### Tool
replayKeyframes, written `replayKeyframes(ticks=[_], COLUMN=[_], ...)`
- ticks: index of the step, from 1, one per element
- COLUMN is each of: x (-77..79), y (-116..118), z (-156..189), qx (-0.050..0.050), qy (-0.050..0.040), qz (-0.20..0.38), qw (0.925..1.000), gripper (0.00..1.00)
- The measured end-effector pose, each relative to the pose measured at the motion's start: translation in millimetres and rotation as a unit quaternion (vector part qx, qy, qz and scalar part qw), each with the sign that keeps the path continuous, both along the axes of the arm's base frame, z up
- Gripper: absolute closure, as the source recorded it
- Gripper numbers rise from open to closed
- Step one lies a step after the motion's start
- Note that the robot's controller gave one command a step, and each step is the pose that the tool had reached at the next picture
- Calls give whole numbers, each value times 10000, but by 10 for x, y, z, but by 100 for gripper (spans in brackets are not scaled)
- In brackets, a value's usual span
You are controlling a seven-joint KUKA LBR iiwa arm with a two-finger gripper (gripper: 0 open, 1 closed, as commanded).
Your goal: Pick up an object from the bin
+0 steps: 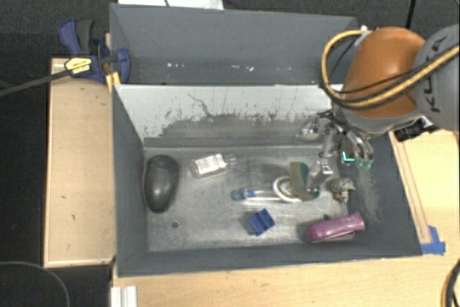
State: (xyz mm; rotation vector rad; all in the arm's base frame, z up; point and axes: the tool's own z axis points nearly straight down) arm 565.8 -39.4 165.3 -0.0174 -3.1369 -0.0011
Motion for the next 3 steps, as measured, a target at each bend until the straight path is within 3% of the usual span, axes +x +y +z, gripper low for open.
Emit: replayKeyframes(ticks=[1,2,3], x=[-271,-251,-272], y=[-55,-54,63], z=[-931,-906,794], qx=[0,-7,-11], qy=[-62,-91,-80], qz=[1076,1085,1617], qw=[9942,9941,9868], gripper=[0,100,100])
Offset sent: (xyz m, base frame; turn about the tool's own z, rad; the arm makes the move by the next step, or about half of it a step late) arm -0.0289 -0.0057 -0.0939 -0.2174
